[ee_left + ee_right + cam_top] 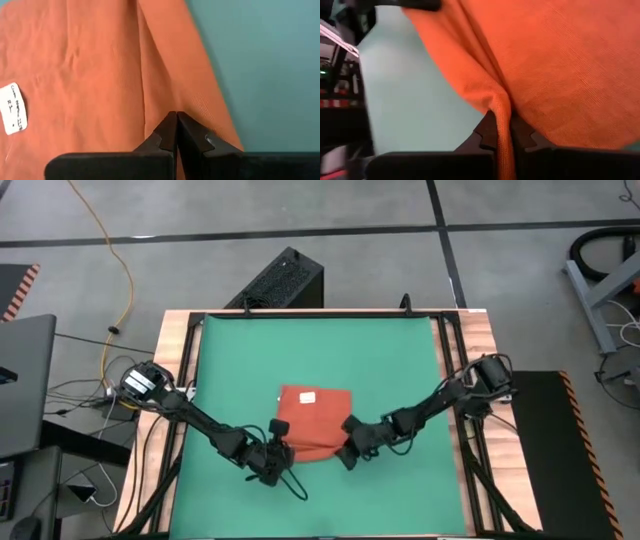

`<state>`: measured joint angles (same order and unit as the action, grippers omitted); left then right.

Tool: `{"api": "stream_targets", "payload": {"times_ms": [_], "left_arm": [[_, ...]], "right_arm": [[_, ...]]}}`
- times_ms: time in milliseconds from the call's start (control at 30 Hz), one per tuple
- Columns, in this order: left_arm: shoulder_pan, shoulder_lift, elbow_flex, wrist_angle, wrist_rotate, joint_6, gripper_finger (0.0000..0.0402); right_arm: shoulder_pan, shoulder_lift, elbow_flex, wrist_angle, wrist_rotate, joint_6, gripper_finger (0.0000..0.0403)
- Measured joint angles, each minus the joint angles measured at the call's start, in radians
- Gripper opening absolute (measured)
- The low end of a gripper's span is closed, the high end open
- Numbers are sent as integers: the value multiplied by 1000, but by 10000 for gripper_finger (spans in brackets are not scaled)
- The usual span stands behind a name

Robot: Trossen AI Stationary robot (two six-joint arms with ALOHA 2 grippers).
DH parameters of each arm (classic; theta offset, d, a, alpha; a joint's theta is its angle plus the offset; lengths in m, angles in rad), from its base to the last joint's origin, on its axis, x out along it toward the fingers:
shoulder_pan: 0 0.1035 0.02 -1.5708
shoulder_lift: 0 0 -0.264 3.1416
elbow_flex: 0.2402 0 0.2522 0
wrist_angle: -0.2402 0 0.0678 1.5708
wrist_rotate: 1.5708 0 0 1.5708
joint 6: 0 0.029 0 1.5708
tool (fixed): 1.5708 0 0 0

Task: Roll towel into tight, uniform cylinder
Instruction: Roll the orange table napkin

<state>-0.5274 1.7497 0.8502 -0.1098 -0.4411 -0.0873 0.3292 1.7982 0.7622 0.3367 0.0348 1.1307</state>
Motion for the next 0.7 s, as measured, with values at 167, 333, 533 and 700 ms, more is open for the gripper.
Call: {"api": "stream_targets", "payload": {"times_ms": [167, 333, 533, 700], "left_arm": [[0, -22, 71, -78, 12, 39, 0], [-5, -62, 144, -218, 22, 30, 0], [-58, -144, 175, -271, -24, -20, 0], [-135, -197, 175, -256, -143, -46, 0]], "right_arm": [[-46, -7, 0, 0, -113, 144, 27], [-70, -7, 1, 4, -157, 219, 27], [-70, -7, -2, 17, -164, 279, 26], [-77, -8, -3, 63, -202, 354, 26]]}}
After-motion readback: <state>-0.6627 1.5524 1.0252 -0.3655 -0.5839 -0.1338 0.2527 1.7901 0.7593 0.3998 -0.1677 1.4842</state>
